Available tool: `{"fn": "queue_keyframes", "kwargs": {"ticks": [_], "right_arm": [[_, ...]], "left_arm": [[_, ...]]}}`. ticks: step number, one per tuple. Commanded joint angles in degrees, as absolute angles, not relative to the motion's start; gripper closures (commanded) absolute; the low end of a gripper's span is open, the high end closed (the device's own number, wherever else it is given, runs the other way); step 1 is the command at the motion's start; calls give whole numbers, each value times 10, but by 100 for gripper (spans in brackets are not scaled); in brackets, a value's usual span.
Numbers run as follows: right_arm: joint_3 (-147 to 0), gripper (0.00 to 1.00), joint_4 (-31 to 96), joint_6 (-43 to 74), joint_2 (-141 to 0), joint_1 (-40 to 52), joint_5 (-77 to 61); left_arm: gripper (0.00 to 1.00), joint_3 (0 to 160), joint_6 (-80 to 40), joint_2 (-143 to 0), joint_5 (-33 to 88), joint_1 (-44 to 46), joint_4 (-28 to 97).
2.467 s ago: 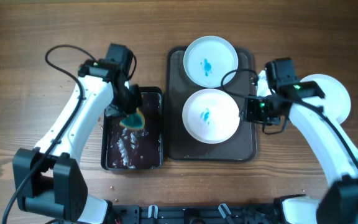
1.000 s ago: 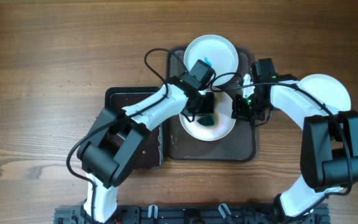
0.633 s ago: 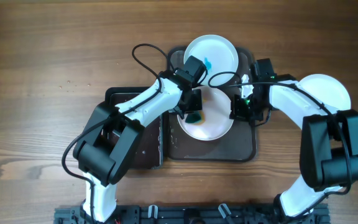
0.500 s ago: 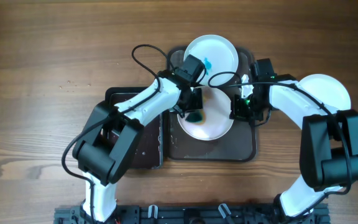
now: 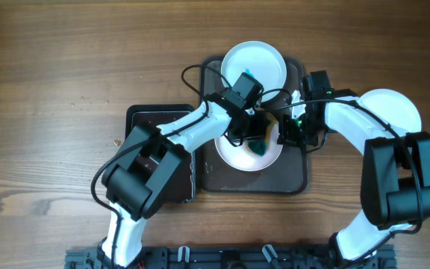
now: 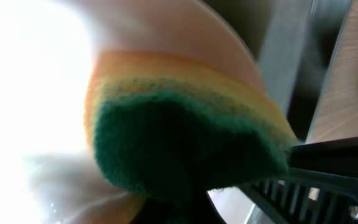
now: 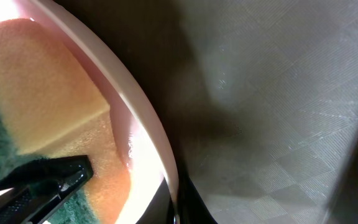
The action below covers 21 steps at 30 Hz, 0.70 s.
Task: Clean dirty plates on tray and stack at the side
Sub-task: 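Scrub the tilted plate's surface with the sponge in the left gripper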
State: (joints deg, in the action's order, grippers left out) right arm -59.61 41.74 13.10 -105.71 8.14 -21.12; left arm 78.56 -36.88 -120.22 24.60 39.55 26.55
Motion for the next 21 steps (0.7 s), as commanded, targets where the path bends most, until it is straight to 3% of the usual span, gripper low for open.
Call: {"fn": "queue_keyframes", "kwargs": {"ticks": [1, 11, 16, 21], "right_arm": [[-591, 96, 416, 119, -1078, 83, -184], [-591, 96, 415, 114, -1078, 83, -184], [-591, 96, 417, 114, -1078, 83, -185], [-591, 96, 415, 114, -1078, 83, -184]], "left_arm": [[96, 775, -378, -1230, 144, 378, 323], [96, 807, -369, -1230, -91, 293, 524], [96, 811, -321, -1230, -31, 294, 531], [96, 809, -304, -1230, 145, 322, 487]]}}
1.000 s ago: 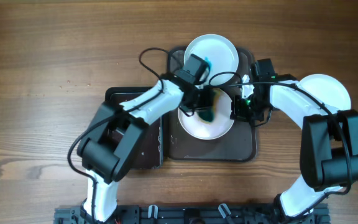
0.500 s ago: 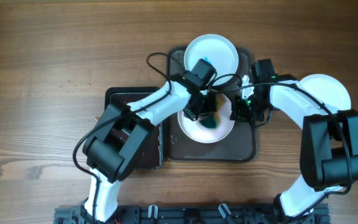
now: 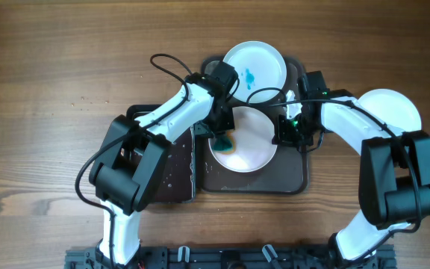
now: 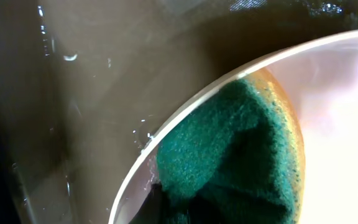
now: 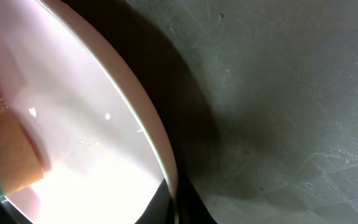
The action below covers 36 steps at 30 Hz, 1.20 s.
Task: Clean dirty plates on tray and stack at the side
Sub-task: 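Scrub the tilted plate's surface with the sponge in the left gripper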
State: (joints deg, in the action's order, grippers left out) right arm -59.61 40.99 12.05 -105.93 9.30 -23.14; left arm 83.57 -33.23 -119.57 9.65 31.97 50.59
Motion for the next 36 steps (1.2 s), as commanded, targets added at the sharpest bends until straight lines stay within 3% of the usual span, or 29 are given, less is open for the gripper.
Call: {"fn": "queue_keyframes", "kwargs": {"ticks": [1, 5, 13, 23, 36], "right_arm": [[-591, 96, 416, 114, -1078, 83, -184], [-591, 96, 416, 114, -1078, 83, -185], [-591, 96, 421, 114, -1078, 83, -184], [-591, 96, 422, 114, -1078, 83, -184], [-591, 96, 423, 105, -1078, 83, -184]], "left_arm": [[96, 809, -304, -1230, 174, 327, 477], [96, 809, -304, -1230, 291, 362, 423], [96, 809, -332, -1230, 306, 425, 359], [96, 809, -312, -1230, 331, 423, 446], [96, 809, -309, -1207, -6, 323, 566]]}}
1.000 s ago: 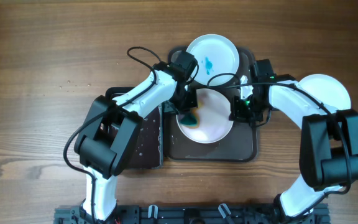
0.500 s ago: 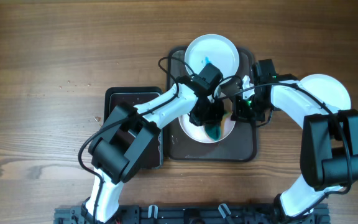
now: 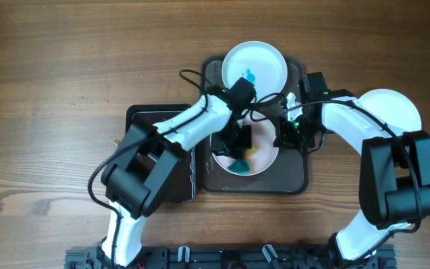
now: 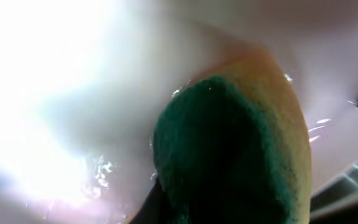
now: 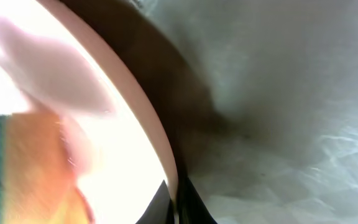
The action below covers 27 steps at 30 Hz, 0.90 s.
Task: Clean dirty plates on tray and stack at the side
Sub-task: 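Scrub the tilted plate's surface with the sponge in the left gripper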
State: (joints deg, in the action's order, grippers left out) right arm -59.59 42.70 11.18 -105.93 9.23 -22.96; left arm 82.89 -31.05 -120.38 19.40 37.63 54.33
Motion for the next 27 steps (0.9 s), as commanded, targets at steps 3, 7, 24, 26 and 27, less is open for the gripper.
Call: {"fn": "queue_keyframes", "kwargs": {"ticks": [3, 7, 24, 26, 27], "right_arm": [[-591, 96, 422, 105, -1078, 83, -184], [-591, 96, 423, 104, -1078, 83, -184], [-591, 96, 423, 102, -1078, 86, -176], [-591, 96, 424, 103, -1078, 86, -176], [-591, 96, 424, 102, -1078, 86, -176]], "left_arm": [[96, 809, -322, -1196, -46, 286, 555], [96, 809, -322, -1196, -28, 264, 512], [96, 809, -388, -1214, 251, 348, 322], [96, 809, -396, -1215, 251, 363, 312], [96, 809, -395, -1215, 251, 370, 308]]}}
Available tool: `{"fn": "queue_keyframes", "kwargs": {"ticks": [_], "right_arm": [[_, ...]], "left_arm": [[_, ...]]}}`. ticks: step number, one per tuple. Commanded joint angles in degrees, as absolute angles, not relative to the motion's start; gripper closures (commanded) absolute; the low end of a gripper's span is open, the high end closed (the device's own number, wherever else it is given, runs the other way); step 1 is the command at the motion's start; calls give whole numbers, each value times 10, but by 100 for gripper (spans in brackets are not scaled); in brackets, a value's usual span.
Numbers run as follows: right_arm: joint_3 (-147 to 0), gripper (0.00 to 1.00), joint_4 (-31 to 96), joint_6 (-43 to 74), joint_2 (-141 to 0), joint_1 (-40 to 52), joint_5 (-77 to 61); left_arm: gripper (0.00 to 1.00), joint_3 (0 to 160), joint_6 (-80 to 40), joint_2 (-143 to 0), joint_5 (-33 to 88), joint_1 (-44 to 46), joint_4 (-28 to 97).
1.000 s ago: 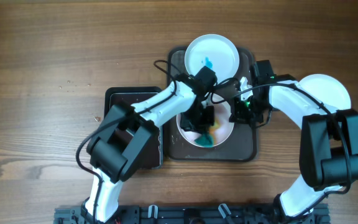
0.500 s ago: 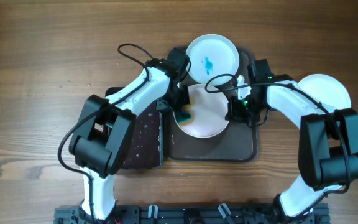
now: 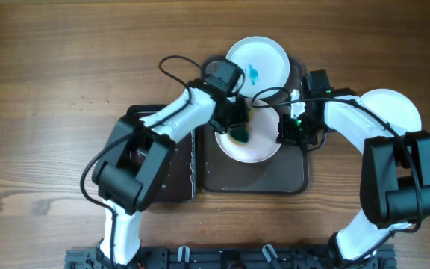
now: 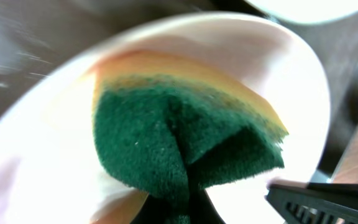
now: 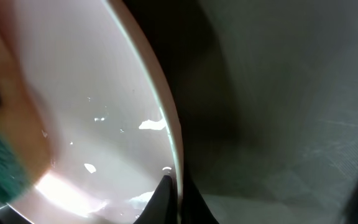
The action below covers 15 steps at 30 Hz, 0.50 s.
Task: Clean dirty plates on tray and stack at the side
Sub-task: 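Scrub the tilted plate's surface with the sponge in the left gripper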
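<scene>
A white plate (image 3: 256,146) lies in the middle of the dark tray (image 3: 293,175). My left gripper (image 3: 239,128) is shut on a green-and-yellow sponge (image 4: 179,134) pressed on the plate's upper left part. My right gripper (image 3: 284,131) is shut on the plate's right rim (image 5: 169,140). A second white plate (image 3: 257,63) with a teal smear sits at the tray's far end. One clean white plate (image 3: 394,108) lies on the table to the right.
A dark mat or second tray (image 3: 172,175) lies left of the main tray, under the left arm. Wooden table (image 3: 51,90) surrounds everything.
The sponge in my left gripper has moved from the plate's lower middle to its upper left part. My right gripper still holds the rim.
The sponge was on the plate's right side, then at its left edge, then at the lower middle, and now at the upper left. All the while my right gripper kept hold of the plate's right rim.
</scene>
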State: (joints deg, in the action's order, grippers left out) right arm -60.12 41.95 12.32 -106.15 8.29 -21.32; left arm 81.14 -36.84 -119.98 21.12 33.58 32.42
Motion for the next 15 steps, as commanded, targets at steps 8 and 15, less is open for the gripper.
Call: {"fn": "queue_keyframes", "kwargs": {"ticks": [8, 15], "right_arm": [[-591, 96, 427, 102, -1078, 86, -176], [-591, 96, 427, 102, -1078, 86, -176]], "left_arm": [[96, 809, -394, -1215, 277, 390, 328], [96, 809, -363, -1207, 244, 376, 418]]}}
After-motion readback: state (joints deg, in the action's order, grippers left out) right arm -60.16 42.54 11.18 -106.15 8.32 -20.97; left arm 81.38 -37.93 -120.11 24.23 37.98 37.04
